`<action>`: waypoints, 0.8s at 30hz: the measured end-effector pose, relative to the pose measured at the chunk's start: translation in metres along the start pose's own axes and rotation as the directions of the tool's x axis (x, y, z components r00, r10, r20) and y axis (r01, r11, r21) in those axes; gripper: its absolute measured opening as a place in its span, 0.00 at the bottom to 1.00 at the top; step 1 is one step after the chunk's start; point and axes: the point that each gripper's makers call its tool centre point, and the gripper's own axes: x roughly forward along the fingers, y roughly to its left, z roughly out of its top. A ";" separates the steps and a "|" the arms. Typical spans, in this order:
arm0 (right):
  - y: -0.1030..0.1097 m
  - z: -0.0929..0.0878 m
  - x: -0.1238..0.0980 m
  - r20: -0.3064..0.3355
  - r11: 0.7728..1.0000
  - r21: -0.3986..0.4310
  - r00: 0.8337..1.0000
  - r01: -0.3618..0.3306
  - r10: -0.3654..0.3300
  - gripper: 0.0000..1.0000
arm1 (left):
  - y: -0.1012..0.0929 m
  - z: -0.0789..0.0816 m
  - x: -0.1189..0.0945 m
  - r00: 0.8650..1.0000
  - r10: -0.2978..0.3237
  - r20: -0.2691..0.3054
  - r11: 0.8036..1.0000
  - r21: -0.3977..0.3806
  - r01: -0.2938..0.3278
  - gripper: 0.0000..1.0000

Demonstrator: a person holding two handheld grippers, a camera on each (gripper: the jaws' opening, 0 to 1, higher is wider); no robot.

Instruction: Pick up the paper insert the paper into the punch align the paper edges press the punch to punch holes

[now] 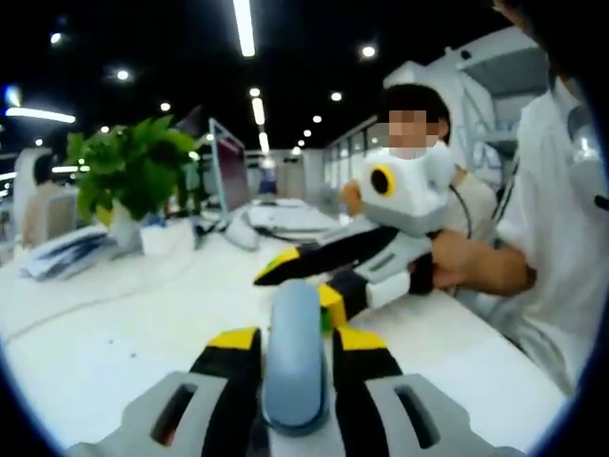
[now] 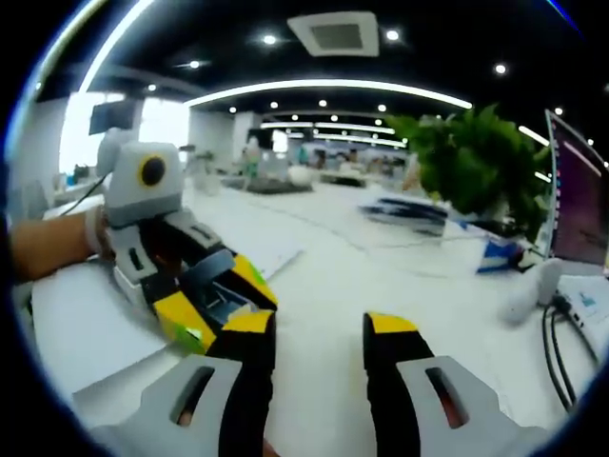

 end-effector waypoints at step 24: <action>0.067 0.087 -0.011 0.252 0.979 -0.167 0.956 -0.113 0.153 0.05 | -0.003 -0.001 -0.002 1.000 0.002 -0.001 1.000 -0.015 -0.002 0.26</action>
